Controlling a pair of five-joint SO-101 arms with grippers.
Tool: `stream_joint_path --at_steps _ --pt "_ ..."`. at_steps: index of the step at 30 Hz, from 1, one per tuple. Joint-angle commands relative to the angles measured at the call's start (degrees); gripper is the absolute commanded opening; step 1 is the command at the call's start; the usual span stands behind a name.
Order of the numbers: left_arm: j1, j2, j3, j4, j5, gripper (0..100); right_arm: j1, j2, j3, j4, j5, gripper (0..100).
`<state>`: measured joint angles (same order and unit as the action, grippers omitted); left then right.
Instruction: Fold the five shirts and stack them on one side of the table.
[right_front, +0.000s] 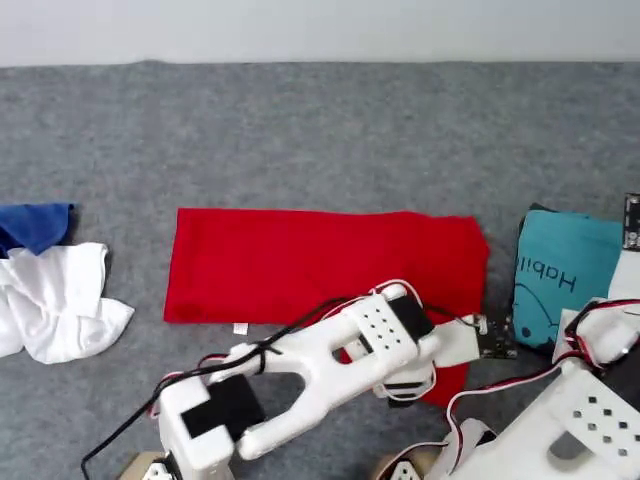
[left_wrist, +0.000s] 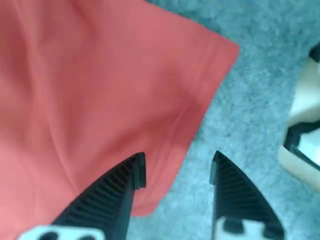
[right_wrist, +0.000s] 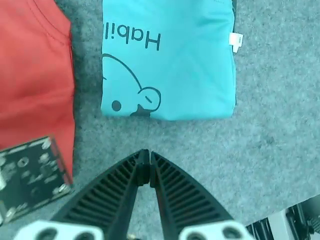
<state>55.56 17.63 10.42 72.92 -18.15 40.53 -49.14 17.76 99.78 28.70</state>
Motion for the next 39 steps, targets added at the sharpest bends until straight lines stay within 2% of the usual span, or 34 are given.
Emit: stream_joint_path --at_steps 1,13,18,23,30,39 --pt "-0.88 1.32 -4.7 -1.41 -0.09 21 0.66 -1.27 -2.9 1.63 -0.62 1.4" --pt "-0.79 10.02 -13.14 1.67 -0.18 20 0.75 -5.85 -2.9 1.36 -0.26 1.4" --pt "-0.62 15.21 -19.03 6.68 -0.18 13 0.75 -6.2 -2.9 1.36 -0.26 1.4" --pt "-0.53 18.81 -24.66 9.49 -0.09 2 0.75 -6.29 -2.9 1.45 -0.26 1.4" --pt "-0.88 15.65 -29.76 14.15 -0.09 1 0.75 -6.29 -2.9 1.54 -0.26 1.4" --pt "-5.01 10.37 -30.46 12.4 -0.18 1 0.75 -6.2 -2.73 1.63 -0.26 1.4"
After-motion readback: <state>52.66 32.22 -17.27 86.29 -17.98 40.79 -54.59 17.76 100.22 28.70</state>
